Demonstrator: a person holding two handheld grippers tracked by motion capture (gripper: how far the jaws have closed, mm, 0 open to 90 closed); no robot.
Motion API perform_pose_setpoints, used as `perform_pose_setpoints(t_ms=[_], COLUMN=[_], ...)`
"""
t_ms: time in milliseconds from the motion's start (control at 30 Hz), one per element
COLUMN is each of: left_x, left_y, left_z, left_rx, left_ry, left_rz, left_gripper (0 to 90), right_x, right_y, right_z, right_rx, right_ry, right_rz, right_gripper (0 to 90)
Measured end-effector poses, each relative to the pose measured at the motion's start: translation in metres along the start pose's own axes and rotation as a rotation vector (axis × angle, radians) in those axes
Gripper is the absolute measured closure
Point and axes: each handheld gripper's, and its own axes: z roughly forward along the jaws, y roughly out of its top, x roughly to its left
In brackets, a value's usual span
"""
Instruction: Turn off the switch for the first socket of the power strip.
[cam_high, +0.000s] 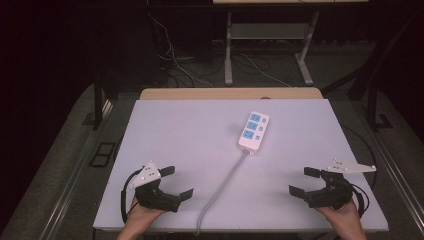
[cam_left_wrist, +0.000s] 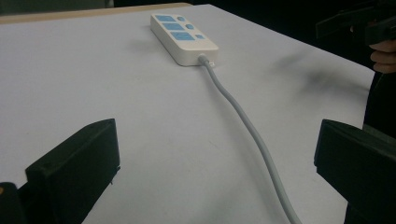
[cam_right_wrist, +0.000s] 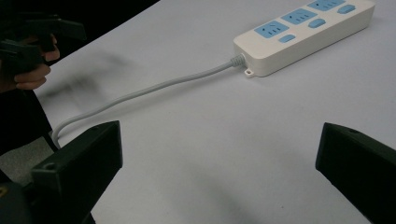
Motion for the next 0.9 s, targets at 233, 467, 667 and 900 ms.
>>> perform_pose_setpoints(t_ms=[233,467,667,900], left_x=[0.001,0.0018,0.0015,0.0012], left_y=[-0.0007,-0.0012,-0.0013,-0.0015], left_z=[0.0005,0.0009,0.0018,0.0021], left_rx=[0.006,0.008,0.013,0.012], left_ry=[-0.005,-0.009,-0.011,-0.011], left_rz=[0.0,-0.005,-0.003,-0.002], left_gripper=[0.0,0.0,0.0,0.0], right_x=[-0.0002,0.0008,0.0009,0.0011], right_y=[-0.0007,0.0002,0.0008,0.0017], right_z=[0.0016,0.0021,0.0017,0.004], right_rx=[0.013,0.011,0.008,0.027], right_ry=[0.008,0.005,0.003,0.007], right_rz=[-0.003,-0.004,0.002,0.002], right_gripper=[0.4,0.4,0.4,0.4])
